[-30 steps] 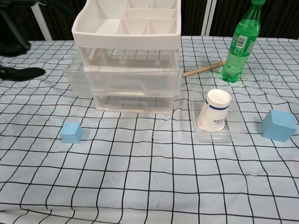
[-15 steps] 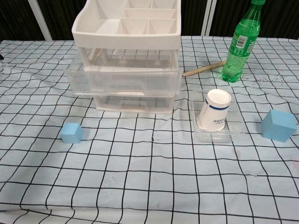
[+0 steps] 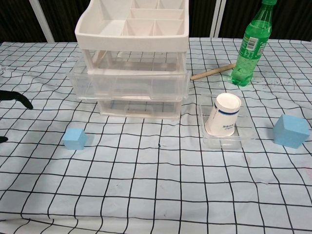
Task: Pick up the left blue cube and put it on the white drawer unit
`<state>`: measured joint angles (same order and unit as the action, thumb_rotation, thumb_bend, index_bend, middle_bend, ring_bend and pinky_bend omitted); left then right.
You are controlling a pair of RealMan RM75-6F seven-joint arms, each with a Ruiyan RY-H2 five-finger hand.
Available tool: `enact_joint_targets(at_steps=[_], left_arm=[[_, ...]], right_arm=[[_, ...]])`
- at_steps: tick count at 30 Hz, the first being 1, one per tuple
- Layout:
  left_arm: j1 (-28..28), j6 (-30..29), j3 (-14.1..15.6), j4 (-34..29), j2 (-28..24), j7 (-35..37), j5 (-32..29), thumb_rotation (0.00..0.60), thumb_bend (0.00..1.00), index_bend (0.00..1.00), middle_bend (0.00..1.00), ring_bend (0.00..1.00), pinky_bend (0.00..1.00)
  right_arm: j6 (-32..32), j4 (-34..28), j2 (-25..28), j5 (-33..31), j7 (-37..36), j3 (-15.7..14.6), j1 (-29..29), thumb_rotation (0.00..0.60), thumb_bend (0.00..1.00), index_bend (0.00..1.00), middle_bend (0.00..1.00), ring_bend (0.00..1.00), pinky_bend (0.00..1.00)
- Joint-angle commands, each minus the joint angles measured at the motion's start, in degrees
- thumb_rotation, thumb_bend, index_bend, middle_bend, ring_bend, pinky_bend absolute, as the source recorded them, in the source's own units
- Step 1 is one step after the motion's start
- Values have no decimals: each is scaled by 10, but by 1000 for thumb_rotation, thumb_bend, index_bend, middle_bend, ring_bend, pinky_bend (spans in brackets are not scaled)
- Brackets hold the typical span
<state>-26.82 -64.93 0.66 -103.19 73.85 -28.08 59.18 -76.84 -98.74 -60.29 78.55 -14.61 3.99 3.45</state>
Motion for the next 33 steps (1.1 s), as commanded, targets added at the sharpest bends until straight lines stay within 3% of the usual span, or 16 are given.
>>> enact_joint_targets(at_steps=[1, 25, 33], left_arm=[[-8, 4, -10, 12, 26, -13, -22, 600, 314, 229, 1000, 968, 898], [-49, -2, -57, 53, 163, -61, -100, 600, 273, 367, 1000, 999, 935], [-54, -3, -57, 57, 171, -65, -106, 600, 432, 455, 1000, 999, 935]], right_arm=[[0, 0, 0, 1, 0, 0, 0, 600, 224, 60, 5, 0, 187], [2, 2, 2, 2, -8, -1, 0, 600, 224, 60, 5, 0, 187], [1, 2, 3, 2, -9, 0, 0, 600, 224, 60, 5, 0, 187]])
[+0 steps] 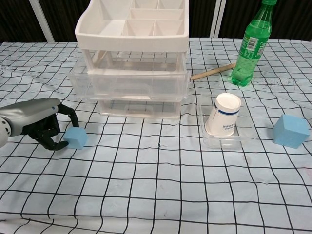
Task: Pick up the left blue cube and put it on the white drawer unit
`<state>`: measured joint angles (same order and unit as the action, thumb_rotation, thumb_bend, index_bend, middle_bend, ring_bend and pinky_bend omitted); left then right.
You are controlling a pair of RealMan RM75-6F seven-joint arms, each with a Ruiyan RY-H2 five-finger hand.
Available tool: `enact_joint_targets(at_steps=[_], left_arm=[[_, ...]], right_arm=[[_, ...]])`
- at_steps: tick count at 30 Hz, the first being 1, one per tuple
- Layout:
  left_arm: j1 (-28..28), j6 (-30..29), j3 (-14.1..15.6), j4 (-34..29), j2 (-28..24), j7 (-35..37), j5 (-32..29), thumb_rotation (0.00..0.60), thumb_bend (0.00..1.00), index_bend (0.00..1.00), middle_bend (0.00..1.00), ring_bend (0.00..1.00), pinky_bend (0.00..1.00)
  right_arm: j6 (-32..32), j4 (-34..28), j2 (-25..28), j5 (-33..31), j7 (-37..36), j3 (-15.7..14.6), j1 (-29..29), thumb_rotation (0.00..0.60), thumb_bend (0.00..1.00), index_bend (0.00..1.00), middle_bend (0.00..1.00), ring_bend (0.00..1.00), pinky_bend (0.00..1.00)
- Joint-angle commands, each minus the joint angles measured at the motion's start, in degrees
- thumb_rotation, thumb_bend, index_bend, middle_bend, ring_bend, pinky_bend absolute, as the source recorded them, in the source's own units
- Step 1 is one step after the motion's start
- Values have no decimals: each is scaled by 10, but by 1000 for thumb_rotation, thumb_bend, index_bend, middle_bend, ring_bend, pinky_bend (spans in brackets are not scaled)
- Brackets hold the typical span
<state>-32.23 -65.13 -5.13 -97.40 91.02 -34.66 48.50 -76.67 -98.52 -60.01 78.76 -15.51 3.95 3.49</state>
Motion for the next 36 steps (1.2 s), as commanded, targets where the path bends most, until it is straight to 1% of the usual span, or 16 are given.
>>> enact_joint_targets(at_steps=[1, 5, 8, 10, 15, 19, 22, 30, 32, 36], left_arm=[[1, -2, 3, -2, -2, 1, 2, 600, 441, 467, 1000, 999, 935], [5, -6, 9, -17, -13, 6, 14, 600, 450, 490, 1000, 999, 935], [12, -18, 16, -43, -33, 14, 41, 600, 448, 491, 1000, 999, 935], [21, -40, 22, -87, -65, 25, 84, 600, 447, 491, 1000, 999, 935], [33, -65, 26, -181, -132, 42, 154, 600, 443, 490, 1000, 999, 935], [34, -72, 24, -240, -168, 47, 194, 600, 441, 490, 1000, 999, 935], [26, -69, 13, -266, -177, 43, 201, 600, 441, 490, 1000, 999, 935], [1, -64, -15, -295, -173, 7, 187, 600, 441, 490, 1000, 999, 935], [-2, -64, -17, -301, -172, 0, 184, 600, 441, 490, 1000, 999, 935], [-5, -63, -12, -312, -177, -18, 175, 600, 439, 490, 1000, 999, 935]], right_arm=[[0, 0, 0, 0, 0, 0, 0, 600, 224, 60, 5, 0, 187], [0, 0, 0, 0, 0, 0, 0, 600, 223, 60, 5, 0, 187], [-1, 0, 1, 0, -1, 0, -1, 600, 224, 60, 5, 0, 187], [-1, -1, 0, 0, 0, 0, -1, 600, 224, 60, 5, 0, 187], [-1, -2, 0, 1, 1, -1, 0, 600, 224, 60, 5, 0, 187], [0, -3, -1, 0, 3, -1, 0, 600, 224, 60, 5, 0, 187], [0, -4, -1, 0, 5, -1, 0, 600, 224, 60, 5, 0, 187], [-2, -4, 0, 0, 1, -1, -1, 600, 224, 60, 5, 0, 187], [-2, -3, 0, -1, 0, 0, -1, 600, 224, 60, 5, 0, 187], [-1, -2, 1, -2, -3, 1, -1, 600, 224, 60, 5, 0, 187]])
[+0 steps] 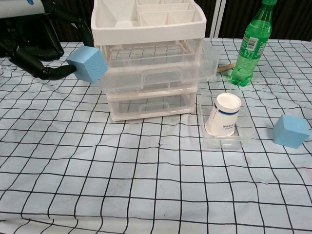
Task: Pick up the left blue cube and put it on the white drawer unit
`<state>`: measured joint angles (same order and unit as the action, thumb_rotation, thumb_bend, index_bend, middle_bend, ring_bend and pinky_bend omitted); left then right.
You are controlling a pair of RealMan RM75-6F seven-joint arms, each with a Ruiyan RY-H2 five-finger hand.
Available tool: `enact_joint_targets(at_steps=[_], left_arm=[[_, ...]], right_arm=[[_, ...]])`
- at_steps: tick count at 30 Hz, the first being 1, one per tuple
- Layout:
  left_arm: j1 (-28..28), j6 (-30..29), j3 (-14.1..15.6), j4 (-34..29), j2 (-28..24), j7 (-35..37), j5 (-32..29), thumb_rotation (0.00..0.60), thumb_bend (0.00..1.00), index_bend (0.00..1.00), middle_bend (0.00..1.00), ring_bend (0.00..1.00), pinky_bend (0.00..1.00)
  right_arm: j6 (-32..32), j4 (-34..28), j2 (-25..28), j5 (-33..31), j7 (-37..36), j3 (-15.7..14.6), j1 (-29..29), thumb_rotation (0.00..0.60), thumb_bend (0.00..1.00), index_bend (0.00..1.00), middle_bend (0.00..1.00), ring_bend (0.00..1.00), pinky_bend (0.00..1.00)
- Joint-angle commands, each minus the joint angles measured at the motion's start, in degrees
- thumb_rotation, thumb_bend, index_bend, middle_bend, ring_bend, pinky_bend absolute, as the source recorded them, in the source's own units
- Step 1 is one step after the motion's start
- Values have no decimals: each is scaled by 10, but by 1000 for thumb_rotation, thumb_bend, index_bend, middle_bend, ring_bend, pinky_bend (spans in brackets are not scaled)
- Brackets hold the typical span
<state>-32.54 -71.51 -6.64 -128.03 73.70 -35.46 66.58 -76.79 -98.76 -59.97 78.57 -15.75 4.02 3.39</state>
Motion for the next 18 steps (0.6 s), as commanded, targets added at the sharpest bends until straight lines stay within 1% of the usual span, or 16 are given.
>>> enact_joint_targets(at_steps=[1, 10, 18], left_arm=[[-2, 0, 5, -7, -5, -12, -7, 600, 439, 490, 1000, 999, 935], [3, 3, 24, -17, -27, -18, -19, 600, 434, 490, 1000, 999, 935], [10, 5, 34, -34, -48, 7, 7, 600, 434, 490, 1000, 999, 935]], right_arm=[[0, 0, 0, 0, -1, 0, 0, 600, 225, 60, 5, 0, 187], [-2, -2, 0, 2, -2, 0, -1, 600, 224, 60, 5, 0, 187], [-2, -3, 0, 1, 0, 0, -1, 600, 224, 60, 4, 0, 187]])
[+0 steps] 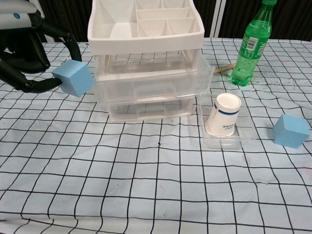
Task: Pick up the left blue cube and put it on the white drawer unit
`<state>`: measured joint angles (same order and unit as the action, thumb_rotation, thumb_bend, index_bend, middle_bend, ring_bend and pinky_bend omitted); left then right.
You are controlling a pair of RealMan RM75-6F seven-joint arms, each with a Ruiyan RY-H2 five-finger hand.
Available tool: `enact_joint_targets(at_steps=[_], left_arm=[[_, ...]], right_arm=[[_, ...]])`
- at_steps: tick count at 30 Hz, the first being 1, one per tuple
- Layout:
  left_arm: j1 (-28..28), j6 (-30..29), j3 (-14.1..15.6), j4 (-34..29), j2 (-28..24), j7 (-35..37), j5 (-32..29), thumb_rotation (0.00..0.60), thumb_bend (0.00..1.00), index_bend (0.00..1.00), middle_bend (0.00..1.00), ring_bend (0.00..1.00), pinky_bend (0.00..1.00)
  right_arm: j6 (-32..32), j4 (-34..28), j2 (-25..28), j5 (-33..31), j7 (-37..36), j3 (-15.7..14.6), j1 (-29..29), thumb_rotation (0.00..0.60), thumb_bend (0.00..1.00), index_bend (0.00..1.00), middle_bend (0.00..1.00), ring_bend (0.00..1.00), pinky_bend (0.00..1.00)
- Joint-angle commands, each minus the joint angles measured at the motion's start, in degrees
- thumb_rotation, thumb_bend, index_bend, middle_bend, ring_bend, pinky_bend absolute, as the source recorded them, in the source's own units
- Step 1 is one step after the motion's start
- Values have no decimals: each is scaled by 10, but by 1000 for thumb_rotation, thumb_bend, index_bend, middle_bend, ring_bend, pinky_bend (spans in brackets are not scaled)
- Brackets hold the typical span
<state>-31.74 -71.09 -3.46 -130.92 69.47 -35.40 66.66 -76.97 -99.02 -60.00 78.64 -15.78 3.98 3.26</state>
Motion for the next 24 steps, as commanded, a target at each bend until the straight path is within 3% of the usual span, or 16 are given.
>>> enact_joint_targets(at_steps=[1, 10, 16, 24], left_arm=[[3, 1, 3, -7, -9, 8, 10, 600, 434, 490, 1000, 999, 935], [-8, -3, -21, 0, 1, 17, 19, 600, 434, 490, 1000, 999, 935], [-43, 4, -58, 29, 38, -14, -31, 600, 434, 490, 1000, 999, 935], [-85, 11, -82, 67, 91, -48, -86, 600, 417, 479, 1000, 999, 935]], right_arm=[[0, 0, 0, 0, 0, 0, 0, 600, 224, 60, 5, 0, 187], [0, -1, 1, 0, -1, 0, 0, 600, 224, 60, 5, 0, 187], [1, 0, 1, -1, 0, 0, 0, 600, 223, 60, 5, 0, 187], [2, 0, 0, -3, 0, 1, 0, 600, 224, 60, 5, 0, 187]])
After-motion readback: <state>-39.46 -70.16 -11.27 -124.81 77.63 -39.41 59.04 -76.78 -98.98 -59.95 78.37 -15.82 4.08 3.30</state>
